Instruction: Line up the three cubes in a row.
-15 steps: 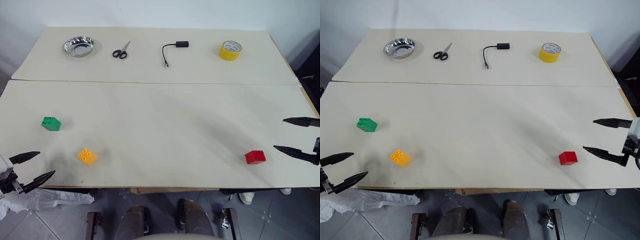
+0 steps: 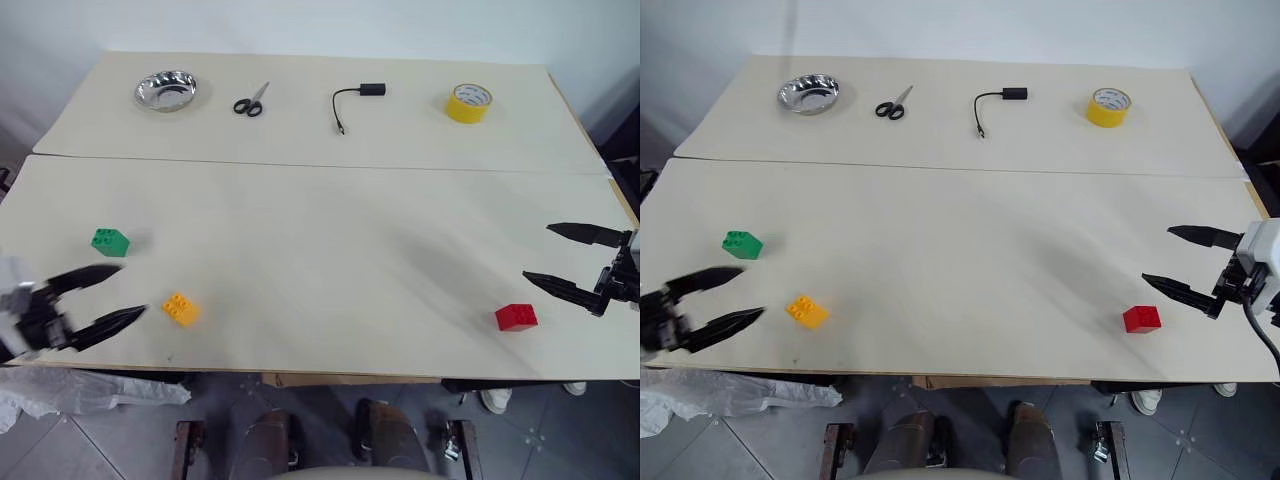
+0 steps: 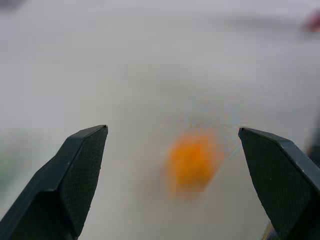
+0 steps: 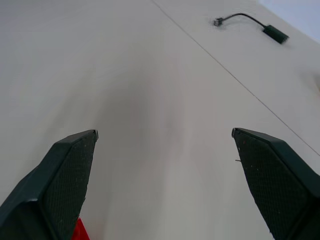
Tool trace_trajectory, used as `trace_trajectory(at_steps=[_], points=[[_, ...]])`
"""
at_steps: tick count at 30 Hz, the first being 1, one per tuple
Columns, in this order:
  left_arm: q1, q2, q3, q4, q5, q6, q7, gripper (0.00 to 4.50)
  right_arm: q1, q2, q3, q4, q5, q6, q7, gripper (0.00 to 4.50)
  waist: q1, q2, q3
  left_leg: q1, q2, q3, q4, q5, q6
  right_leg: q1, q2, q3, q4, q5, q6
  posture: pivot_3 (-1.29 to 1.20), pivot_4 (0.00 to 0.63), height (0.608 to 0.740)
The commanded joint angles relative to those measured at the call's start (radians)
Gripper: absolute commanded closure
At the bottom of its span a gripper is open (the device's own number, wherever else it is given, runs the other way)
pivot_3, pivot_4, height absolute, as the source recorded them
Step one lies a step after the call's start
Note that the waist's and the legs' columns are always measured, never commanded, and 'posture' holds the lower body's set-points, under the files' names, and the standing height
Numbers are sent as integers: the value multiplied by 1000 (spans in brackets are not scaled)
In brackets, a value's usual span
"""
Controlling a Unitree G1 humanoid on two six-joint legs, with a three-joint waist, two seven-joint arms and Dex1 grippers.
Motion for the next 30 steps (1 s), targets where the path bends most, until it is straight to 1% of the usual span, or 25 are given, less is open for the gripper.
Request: trace_trajectory(at_steps=[1, 4, 7, 9, 12, 14, 17, 19, 22, 23, 26, 30], points=[[-44, 51, -119, -116, 29, 59, 4, 33, 44, -95, -123, 40, -2, -25, 37, 0, 3, 2, 1, 0, 0, 1, 0, 0, 0, 0, 1, -1, 0, 0, 0, 0, 150, 740], [-123, 41, -214, -151, 15, 101, 9, 33, 117, -176, -193, 126, -25, -43, 96, 0, 7, 6, 3, 0, -1, 4, 0, 0, 1, -1, 1, -4, 0, 0, 1, 0, 150, 740], [-168, 9, -331, -132, 81, 77, -10, 33, 184, -251, -219, 272, -77, -133, 174, 0, 5, 6, 3, 1, 0, 4, 0, 0, 1, 0, 2, -3, 0, 0, 1, 0, 150, 740], [-188, -20, -399, -105, 129, 42, -23, 33, 187, -287, -213, 375, -106, -205, 200, 0, 3, 5, 3, 2, -1, 5, 0, 0, 1, 0, 2, -3, 0, 0, 1, 0, 150, 740], [-235, -64, -471, -99, 177, 82, 38, 33, 176, -333, -162, 444, -138, -237, 233, 0, -1, 5, 3, 2, 0, 5, 0, 0, 1, 0, 2, -3, 1, 0, 1, 0, 150, 740], [-252, -89, -490, -103, 177, 97, 54, 33, 142, -352, -116, 404, -128, -169, 234, 0, -7, 6, 3, 3, 0, 6, 0, 0, 1, 0, 3, -2, 2, 0, 1, 0, 150, 740], [-264, -127, -492, -112, 136, 120, 58, 33, 169, -385, -17, 257, -47, -119, 238, 0, -16, 6, 3, 5, 1, 6, 1, 0, 1, 0, 2, 0, 4, 0, 1, 0, 150, 740], [-266, -136, -503, -108, 156, 103, 47, 33, 165, -398, 50, 168, -36, -68, 238, 0, -18, 6, 3, 5, 1, 6, 1, 0, 1, 0, 3, -1, 4, 0, 0, 0, 150, 740], [-276, -147, -515, -102, 182, 83, 47, 33, 120, -396, 137, 72, -55, 32, 235, 0, -15, 6, 3, 4, 1, 5, 2, 0, 0, 0, 2, -1, 3, 0, 0, 0, 150, 740], [-282, -151, -518, -100, 188, 78, 50, 33, 102, -394, 180, 56, -95, 26, 217, 0, -11, 6, 3, 3, 1, 5, 3, 0, 0, 0, 2, -1, 4, 0, 0, 0, 150, 740], [-289, -155, -526, -97, 203, 64, 50, 33, 23, -356, 282, 20, -138, 41, 197, 0, 2, 6, 3, 1, 1, 4, 6, 0, 0, -1, 2, -2, 4, 0, 1, 0, 150, 740], [-278, -156, -526, -113, 202, 65, 50, 33, -63, -307, 359, 31, -180, 36, 181, 0, 13, 6, 3, -2, 0, 2, 7, 0, 0, -1, 1, -4, 3, 0, 1, 0, 150, 740]])
